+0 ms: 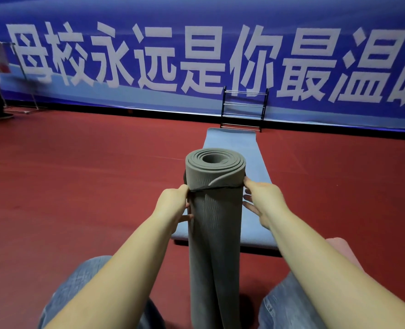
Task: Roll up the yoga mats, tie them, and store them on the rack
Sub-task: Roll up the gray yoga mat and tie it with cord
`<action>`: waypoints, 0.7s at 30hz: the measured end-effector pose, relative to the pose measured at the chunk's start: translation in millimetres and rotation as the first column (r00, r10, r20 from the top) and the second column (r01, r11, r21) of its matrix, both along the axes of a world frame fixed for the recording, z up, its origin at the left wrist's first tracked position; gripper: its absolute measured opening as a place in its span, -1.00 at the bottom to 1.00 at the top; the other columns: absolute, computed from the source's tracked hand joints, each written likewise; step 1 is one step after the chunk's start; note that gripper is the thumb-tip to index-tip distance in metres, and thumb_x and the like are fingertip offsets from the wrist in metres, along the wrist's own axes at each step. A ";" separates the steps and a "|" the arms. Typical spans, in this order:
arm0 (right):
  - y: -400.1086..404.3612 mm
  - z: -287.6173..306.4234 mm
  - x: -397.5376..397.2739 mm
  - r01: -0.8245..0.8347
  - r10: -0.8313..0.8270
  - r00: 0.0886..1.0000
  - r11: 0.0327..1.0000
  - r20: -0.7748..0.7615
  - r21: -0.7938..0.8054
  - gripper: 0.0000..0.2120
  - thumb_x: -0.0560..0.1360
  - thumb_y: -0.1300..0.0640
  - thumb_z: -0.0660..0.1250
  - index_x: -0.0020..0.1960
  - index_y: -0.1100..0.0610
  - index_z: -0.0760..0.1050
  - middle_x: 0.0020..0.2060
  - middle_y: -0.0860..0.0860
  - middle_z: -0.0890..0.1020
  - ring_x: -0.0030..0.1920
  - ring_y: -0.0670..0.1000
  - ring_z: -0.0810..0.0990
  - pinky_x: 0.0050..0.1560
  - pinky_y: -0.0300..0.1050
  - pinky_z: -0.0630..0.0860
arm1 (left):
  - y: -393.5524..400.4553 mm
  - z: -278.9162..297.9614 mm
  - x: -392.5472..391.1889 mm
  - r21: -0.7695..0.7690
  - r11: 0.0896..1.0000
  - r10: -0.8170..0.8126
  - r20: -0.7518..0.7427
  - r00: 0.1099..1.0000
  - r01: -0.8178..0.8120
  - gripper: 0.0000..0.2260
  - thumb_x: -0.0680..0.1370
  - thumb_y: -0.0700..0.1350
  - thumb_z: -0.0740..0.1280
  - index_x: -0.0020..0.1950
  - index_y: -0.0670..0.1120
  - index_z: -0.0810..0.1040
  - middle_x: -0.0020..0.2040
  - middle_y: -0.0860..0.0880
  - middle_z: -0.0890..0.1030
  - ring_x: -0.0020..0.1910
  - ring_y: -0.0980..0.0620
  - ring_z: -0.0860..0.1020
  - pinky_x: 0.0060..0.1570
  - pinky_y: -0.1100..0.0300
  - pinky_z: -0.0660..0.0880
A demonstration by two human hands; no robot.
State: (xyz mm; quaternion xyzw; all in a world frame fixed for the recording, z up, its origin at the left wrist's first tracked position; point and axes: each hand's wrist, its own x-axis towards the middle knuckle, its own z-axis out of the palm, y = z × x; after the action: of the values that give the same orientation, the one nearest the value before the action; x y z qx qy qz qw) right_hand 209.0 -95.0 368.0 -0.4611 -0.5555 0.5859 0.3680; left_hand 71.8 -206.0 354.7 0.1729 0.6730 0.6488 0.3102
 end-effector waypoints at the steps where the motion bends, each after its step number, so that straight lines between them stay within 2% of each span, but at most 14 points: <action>1: 1.8 3.3 -0.1 -0.028 0.028 0.999 1.000 0.030 -0.006 -0.73 0.53 0.08 0.33 -0.24 0.26 0.45 -0.26 0.10 0.53 -0.15 0.08 0.56 0.02 0.03 0.60 | 0.6 -0.7 -1.0 -0.015 1.000 -0.001 -0.022 1.000 0.001 -0.82 0.56 -0.15 0.16 -0.07 -0.19 0.52 -0.17 -0.04 0.51 -0.13 0.03 0.53 -0.33 0.11 0.55; 3: 8.3 4.2 -2.7 -0.057 0.054 0.994 0.998 0.100 0.023 -0.77 0.55 0.13 0.25 -0.11 0.32 0.49 -0.19 0.15 0.53 -0.08 0.15 0.58 0.01 0.14 0.60 | 4.0 -3.6 -3.8 -0.053 0.999 -0.015 -0.060 0.998 0.012 -0.82 0.57 -0.12 0.15 -0.03 -0.18 0.49 -0.20 -0.02 0.45 -0.14 -0.01 0.47 -0.33 0.11 0.52; 5: 13.9 -2.3 -5.4 -0.053 0.045 0.983 0.998 0.176 0.039 -0.78 0.53 0.17 0.21 -0.07 0.33 0.50 -0.19 0.18 0.56 -0.12 0.18 0.58 0.02 0.28 0.56 | 7.1 -11.5 -7.0 -0.098 0.995 -0.031 -0.062 0.998 0.025 -0.81 0.57 -0.10 0.15 0.00 -0.19 0.47 -0.20 -0.02 0.42 -0.11 -0.06 0.44 -0.30 0.09 0.52; 7: 15.8 -16.9 -4.2 -0.058 0.060 0.972 0.998 0.226 -0.014 -0.80 0.54 0.20 0.18 0.00 0.32 0.50 -0.15 0.17 0.55 -0.13 0.16 0.56 0.00 0.19 0.59 | 7.9 -27.1 -7.4 -0.169 0.985 -0.045 -0.035 0.998 0.039 -0.78 0.57 -0.10 0.15 0.03 -0.23 0.47 -0.14 -0.07 0.48 -0.13 -0.10 0.50 -0.13 -0.03 0.58; 8: 15.9 -28.0 -2.8 -0.067 0.078 0.968 0.996 0.240 -0.053 -0.80 0.55 0.22 0.17 0.06 0.32 0.48 -0.10 0.17 0.53 -0.10 0.16 0.54 -0.05 0.10 0.60 | 6.7 -36.5 -5.6 -0.195 0.980 -0.049 -0.007 0.999 0.047 -0.78 0.57 -0.11 0.14 0.03 -0.24 0.48 -0.13 -0.10 0.50 -0.17 -0.10 0.51 -0.11 -0.05 0.58; 9: 15.1 -40.0 -1.7 -0.067 0.084 0.961 0.995 0.263 -0.074 -0.79 0.54 0.22 0.17 0.08 0.33 0.47 -0.06 0.18 0.53 -0.08 0.17 0.55 -0.09 0.05 0.59 | 5.1 -46.3 -2.4 -0.212 0.975 -0.054 0.028 0.998 0.059 -0.79 0.58 -0.13 0.14 0.02 -0.24 0.48 -0.16 -0.12 0.49 -0.24 -0.09 0.50 -0.17 0.00 0.58; 12: 13.7 -74.9 2.4 -0.046 0.068 0.928 0.997 0.367 -0.068 -0.78 0.53 0.19 0.18 0.01 0.34 0.48 -0.02 0.21 0.58 -0.01 0.22 0.59 0.01 0.06 0.57 | 0.8 -72.9 7.7 -0.241 0.967 -0.059 0.106 0.993 0.083 -0.82 0.59 -0.17 0.11 -0.02 -0.19 0.48 -0.24 -0.11 0.45 -0.33 -0.04 0.42 -0.31 0.12 0.51; 15: 12.2 -104.4 7.6 -0.102 0.122 0.876 0.992 0.466 -0.068 -0.85 0.58 0.16 0.16 -0.07 0.23 0.44 -0.09 0.17 0.55 -0.08 0.14 0.54 0.08 0.06 0.55 | -1.7 -101.7 11.9 -0.285 0.955 -0.044 0.139 0.989 0.082 -0.81 0.60 -0.17 0.12 -0.15 -0.16 0.44 -0.23 -0.07 0.43 -0.29 0.00 0.40 -0.38 0.15 0.48; 17: 12.3 -122.8 10.7 -0.121 0.168 0.857 0.984 0.487 -0.128 -0.83 0.59 0.19 0.15 0.03 0.23 0.49 -0.07 0.18 0.54 -0.10 0.10 0.50 0.09 0.02 0.55 | -3.1 -119.3 14.9 -0.319 0.943 -0.048 0.156 0.987 0.096 -0.81 0.60 -0.18 0.12 -0.18 -0.16 0.42 -0.19 -0.09 0.44 -0.26 -0.01 0.41 -0.37 0.14 0.48; 19: 15.9 -136.3 9.2 -0.114 0.174 0.852 0.982 0.494 -0.149 -0.74 0.59 0.24 0.14 0.16 0.35 0.49 0.04 0.25 0.58 -0.09 0.10 0.49 0.08 0.03 0.53 | -2.7 -129.6 15.8 -0.304 0.943 -0.090 0.167 0.982 0.139 -0.82 0.59 -0.18 0.11 -0.15 -0.16 0.44 -0.17 -0.13 0.45 -0.28 -0.03 0.40 -0.30 0.15 0.48; 21: 20.5 -139.5 6.0 -0.084 0.138 0.847 0.988 0.513 -0.127 -0.75 0.56 0.23 0.16 0.12 0.36 0.49 0.08 0.29 0.58 -0.10 0.11 0.48 0.05 0.08 0.53 | -0.2 -132.3 12.5 -0.251 0.957 -0.108 0.159 0.981 0.146 -0.84 0.58 -0.19 0.09 -0.14 -0.14 0.42 -0.18 -0.12 0.43 -0.25 -0.01 0.38 -0.26 0.18 0.44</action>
State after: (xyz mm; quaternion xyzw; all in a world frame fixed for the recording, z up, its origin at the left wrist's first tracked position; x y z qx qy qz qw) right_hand 215.0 -74.5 228.5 -0.5870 -0.6302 0.4868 0.1460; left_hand 84.3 -206.2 222.4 0.1263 0.7162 0.5436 0.4191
